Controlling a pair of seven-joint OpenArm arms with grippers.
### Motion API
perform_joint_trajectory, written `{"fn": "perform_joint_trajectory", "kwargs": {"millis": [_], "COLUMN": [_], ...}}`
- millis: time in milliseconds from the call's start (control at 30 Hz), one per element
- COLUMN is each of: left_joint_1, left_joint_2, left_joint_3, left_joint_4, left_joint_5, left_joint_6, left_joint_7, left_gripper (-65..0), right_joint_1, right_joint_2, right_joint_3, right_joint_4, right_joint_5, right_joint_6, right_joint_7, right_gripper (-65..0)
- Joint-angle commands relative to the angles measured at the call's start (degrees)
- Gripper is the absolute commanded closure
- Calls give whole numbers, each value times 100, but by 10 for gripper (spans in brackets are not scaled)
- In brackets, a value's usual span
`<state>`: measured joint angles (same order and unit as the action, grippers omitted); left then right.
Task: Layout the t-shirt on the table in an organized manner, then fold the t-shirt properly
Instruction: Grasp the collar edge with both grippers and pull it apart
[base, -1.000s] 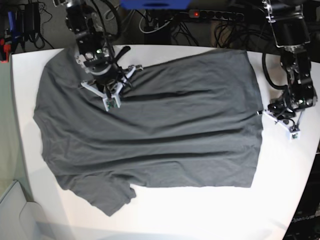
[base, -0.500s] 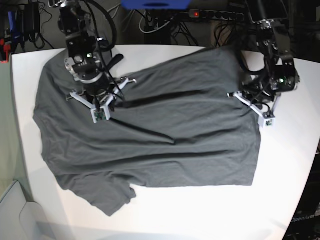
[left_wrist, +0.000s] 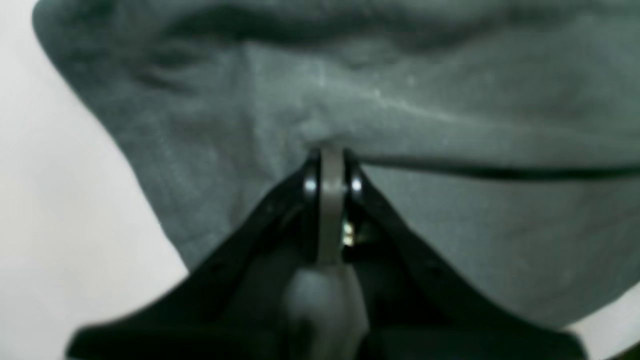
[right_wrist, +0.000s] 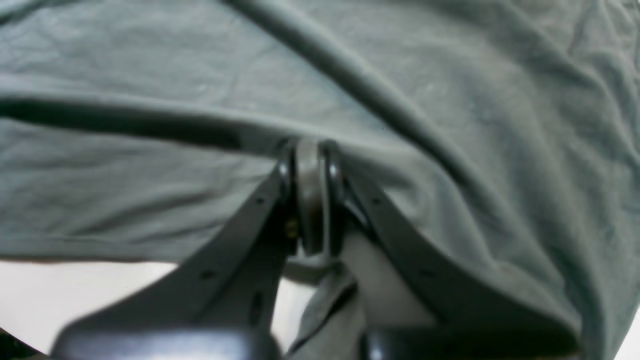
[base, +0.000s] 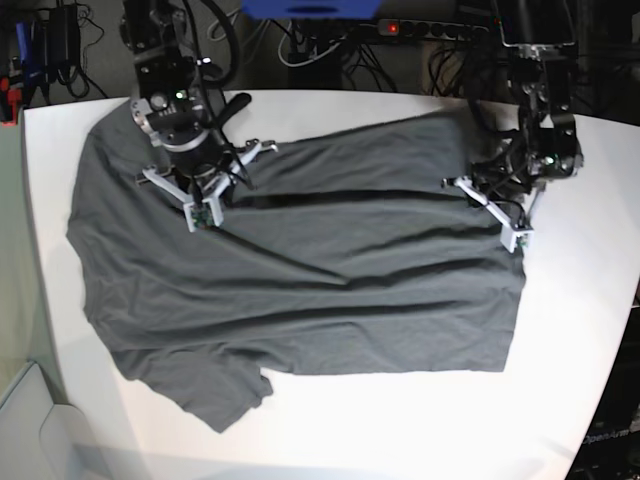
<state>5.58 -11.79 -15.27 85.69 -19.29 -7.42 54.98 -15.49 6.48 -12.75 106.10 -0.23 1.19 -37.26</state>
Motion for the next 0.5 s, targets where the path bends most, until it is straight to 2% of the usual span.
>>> {"fn": "perform_joint_trajectory", "kwargs": {"millis": [0, 67, 300, 467], "left_joint_1": [53, 9, -88, -62], "left_joint_2": [-144, -337, -882, -1049], "left_joint_3": [-16, -16, -51, -51], "left_joint_4": [-178, -345, -433, -433], "left_joint_5": [351, 351, 316, 342], "left_joint_6": [140, 140, 140, 140], "left_joint_7": [229, 18, -26, -70], "left_gripper": [-1, -1, -1, -1], "right_joint_1": [23, 23, 23, 58], "right_joint_2": [51, 165, 315, 323], "right_joint_3": [14, 23, 67, 67], "right_joint_4": [110, 110, 66, 58], "right_joint_5": [-17, -17, -17, -17], "right_joint_6": [-27, -27, -27, -27], "right_joint_7": [117, 117, 108, 108], "right_gripper": [0, 0, 0, 0]}}
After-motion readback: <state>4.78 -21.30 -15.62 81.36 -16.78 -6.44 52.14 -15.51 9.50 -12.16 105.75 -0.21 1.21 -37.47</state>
